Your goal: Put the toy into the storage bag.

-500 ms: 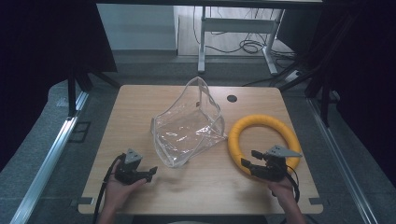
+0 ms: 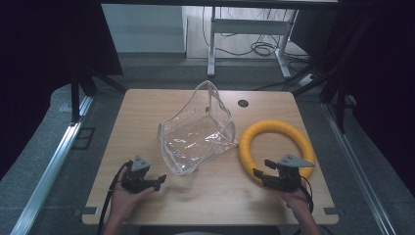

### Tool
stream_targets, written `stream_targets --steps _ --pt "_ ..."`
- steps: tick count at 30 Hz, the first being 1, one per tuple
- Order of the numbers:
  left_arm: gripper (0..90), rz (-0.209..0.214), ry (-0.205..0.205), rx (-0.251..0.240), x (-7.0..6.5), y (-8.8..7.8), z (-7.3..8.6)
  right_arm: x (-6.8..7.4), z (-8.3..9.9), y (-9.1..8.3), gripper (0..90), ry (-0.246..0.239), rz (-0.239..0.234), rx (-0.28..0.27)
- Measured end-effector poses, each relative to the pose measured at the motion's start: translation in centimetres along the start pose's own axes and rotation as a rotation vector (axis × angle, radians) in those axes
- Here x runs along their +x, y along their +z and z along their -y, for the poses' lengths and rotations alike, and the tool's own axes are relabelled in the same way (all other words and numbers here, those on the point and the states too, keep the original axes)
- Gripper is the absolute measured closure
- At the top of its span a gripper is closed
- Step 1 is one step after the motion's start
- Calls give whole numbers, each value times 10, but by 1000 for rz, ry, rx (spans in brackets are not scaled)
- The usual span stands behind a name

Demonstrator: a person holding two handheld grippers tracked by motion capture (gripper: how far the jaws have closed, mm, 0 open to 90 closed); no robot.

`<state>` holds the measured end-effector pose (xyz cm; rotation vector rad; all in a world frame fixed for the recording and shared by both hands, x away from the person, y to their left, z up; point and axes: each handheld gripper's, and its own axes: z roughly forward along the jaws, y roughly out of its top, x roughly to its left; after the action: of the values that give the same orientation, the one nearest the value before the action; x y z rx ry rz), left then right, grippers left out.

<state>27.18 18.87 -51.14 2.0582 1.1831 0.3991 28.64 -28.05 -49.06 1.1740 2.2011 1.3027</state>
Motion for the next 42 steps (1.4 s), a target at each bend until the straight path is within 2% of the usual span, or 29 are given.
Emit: stream_targets --steps 7,12,13,14,15,16,18,24,27,31,32,33,34,35,36,37,38,39,40,41,42 --pt "252 -6 -8 -13 0 -4 0 -6 -4 -6 346 -6 -16 40" --pt "252 2 -7 -9 0 -2 0 -15 -16 -11 332 -33 -19 112" --pt "252 3 -7 -6 1 -1 0 -18 -23 -12 326 -43 -19 144" --pt "252 3 -7 -6 1 -1 0 -18 -23 -12 326 -43 -19 144" --pt "256 2 -7 -4 1 -1 0 -20 -28 -10 322 -48 -23 174" --pt "256 0 -7 -2 1 -1 0 -20 -28 -10 317 -48 -23 174" --pt "263 -2 -11 -7 1 -2 -1 -21 -37 -7 308 -81 -23 221" --pt "265 -4 -10 -3 1 -2 -1 -24 -53 -7 308 -113 -32 270" --pt "265 -3 -11 -3 0 -3 -1 -25 -63 -7 306 -136 -30 315" --pt "265 -3 -4 0 0 -2 -1 -25 -66 -3 305 -153 -37 355" --pt "265 -3 -4 3 0 -2 -1 -25 -67 -2 305 -156 -40 373" --pt "265 -3 -4 5 0 -1 -1 -25 -66 3 300 -170 -45 414" --pt "264 -3 -4 5 0 -1 -1 -25 -66 3 300 -170 -45 414" --pt "264 -2 -4 7 0 -1 -1 -24 -65 6 298 -176 -44 437" --pt "265 -1 -3 7 -1 -1 -1 -24 -63 12 282 -183 -49 481" --pt "265 -1 -2 7 -1 -1 -1 -24 -63 12 282 -183 -49 481" --pt "264 -5 -1 7 -1 -1 -1 -23 -60 18 281 -188 -47 521" --pt "264 -5 -1 7 -1 -1 -1 -23 -60 18 281 -188 -47 521" --pt "264 -5 0 7 -1 -1 -1 -22 -58 23 282 -200 -50 557" --pt "264 -6 -3 9 -1 -1 -1 -22 -58 23 282 -200 -50 557" --pt "264 -7 -4 11 -1 0 -1 -21 -56 27 285 -214 -54 592"
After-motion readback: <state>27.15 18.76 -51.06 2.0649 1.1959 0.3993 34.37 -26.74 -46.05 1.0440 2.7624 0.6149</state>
